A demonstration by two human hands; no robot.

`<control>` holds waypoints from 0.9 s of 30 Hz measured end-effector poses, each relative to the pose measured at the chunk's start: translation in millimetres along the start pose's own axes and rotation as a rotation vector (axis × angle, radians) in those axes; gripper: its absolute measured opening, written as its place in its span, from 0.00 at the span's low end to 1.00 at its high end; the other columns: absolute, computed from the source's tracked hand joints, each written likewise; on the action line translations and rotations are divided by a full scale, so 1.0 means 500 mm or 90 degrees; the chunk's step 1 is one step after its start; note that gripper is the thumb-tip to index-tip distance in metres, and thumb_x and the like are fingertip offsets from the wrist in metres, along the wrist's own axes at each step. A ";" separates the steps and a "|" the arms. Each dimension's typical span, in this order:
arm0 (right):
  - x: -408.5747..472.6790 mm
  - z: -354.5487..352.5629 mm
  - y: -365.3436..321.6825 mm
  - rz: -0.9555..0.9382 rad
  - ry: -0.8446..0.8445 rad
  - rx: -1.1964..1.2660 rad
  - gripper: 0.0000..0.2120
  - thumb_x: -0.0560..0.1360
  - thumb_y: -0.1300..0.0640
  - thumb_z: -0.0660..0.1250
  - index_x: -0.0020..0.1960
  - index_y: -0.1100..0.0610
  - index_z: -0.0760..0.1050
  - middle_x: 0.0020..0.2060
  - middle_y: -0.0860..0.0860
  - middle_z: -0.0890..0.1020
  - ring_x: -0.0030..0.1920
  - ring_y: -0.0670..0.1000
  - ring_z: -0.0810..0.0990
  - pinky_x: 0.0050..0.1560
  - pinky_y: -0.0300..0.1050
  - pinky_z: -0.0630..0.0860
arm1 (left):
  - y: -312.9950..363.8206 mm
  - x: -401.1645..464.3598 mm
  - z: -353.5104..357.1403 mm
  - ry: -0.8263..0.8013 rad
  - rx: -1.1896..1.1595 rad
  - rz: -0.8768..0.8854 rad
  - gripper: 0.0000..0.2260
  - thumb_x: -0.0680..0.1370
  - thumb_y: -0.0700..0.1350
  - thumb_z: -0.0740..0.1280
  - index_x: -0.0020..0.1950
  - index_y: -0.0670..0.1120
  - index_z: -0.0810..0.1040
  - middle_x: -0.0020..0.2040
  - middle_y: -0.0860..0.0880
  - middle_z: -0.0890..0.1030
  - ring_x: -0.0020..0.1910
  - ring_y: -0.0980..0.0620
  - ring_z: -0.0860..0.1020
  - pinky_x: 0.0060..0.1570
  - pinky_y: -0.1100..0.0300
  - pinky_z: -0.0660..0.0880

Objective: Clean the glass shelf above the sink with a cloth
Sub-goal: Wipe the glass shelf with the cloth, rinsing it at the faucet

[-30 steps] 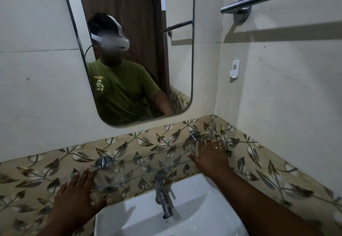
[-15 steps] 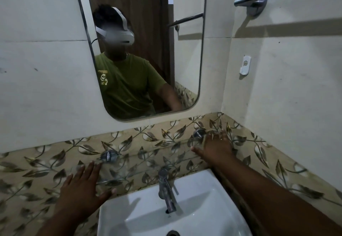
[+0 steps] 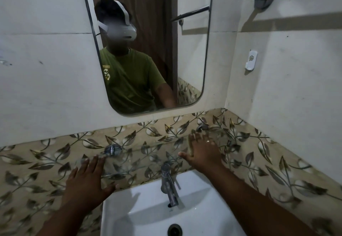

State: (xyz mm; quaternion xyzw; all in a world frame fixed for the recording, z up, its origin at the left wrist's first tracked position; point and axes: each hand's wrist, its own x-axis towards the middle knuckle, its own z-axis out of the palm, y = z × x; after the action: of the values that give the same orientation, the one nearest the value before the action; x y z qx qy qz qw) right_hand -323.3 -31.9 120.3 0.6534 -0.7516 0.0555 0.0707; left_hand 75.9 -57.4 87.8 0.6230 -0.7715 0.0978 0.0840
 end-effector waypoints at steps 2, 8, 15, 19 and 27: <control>-0.007 0.006 -0.047 -0.019 0.044 0.034 0.50 0.72 0.23 0.32 0.81 0.52 0.59 0.79 0.56 0.64 0.79 0.61 0.59 0.74 0.59 0.59 | 0.001 0.000 -0.002 -0.001 0.006 0.002 0.48 0.62 0.75 0.60 0.76 0.49 0.66 0.74 0.44 0.70 0.70 0.39 0.70 0.64 0.37 0.69; -0.021 0.033 -0.198 -0.141 0.226 0.164 0.21 0.82 0.40 0.57 0.60 0.49 0.83 0.57 0.51 0.86 0.59 0.57 0.83 0.59 0.52 0.76 | -0.003 0.001 -0.002 -0.004 0.022 0.003 0.48 0.60 0.72 0.65 0.74 0.48 0.68 0.73 0.44 0.71 0.68 0.39 0.73 0.62 0.37 0.71; -0.089 0.031 -0.304 -0.190 0.265 0.420 0.27 0.81 0.35 0.54 0.54 0.49 0.86 0.50 0.53 0.88 0.58 0.50 0.84 0.56 0.46 0.80 | -0.002 0.001 -0.006 -0.007 0.017 0.008 0.48 0.61 0.67 0.68 0.78 0.49 0.61 0.77 0.46 0.65 0.74 0.41 0.65 0.68 0.39 0.66; -0.153 0.050 -0.306 -0.108 0.144 0.656 0.23 0.80 0.33 0.56 0.57 0.44 0.84 0.53 0.47 0.87 0.58 0.43 0.83 0.58 0.43 0.80 | -0.003 0.000 -0.007 -0.012 0.017 0.014 0.49 0.63 0.64 0.72 0.79 0.49 0.57 0.79 0.46 0.61 0.76 0.42 0.61 0.71 0.41 0.63; -0.233 0.182 -0.250 0.573 -0.330 1.302 0.34 0.74 0.34 0.69 0.62 0.63 0.81 0.55 0.67 0.84 0.54 0.68 0.84 0.55 0.69 0.80 | 0.001 -0.003 -0.014 -0.004 0.019 0.013 0.48 0.65 0.63 0.72 0.79 0.49 0.54 0.79 0.47 0.59 0.77 0.43 0.59 0.72 0.42 0.61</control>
State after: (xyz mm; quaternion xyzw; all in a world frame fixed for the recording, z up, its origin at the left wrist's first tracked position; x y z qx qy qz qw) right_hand -186.8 47.9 8.8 0.0687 -0.5120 0.5243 -0.6769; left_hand 75.9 -53.9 94.2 0.6165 -0.7766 0.1079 0.0714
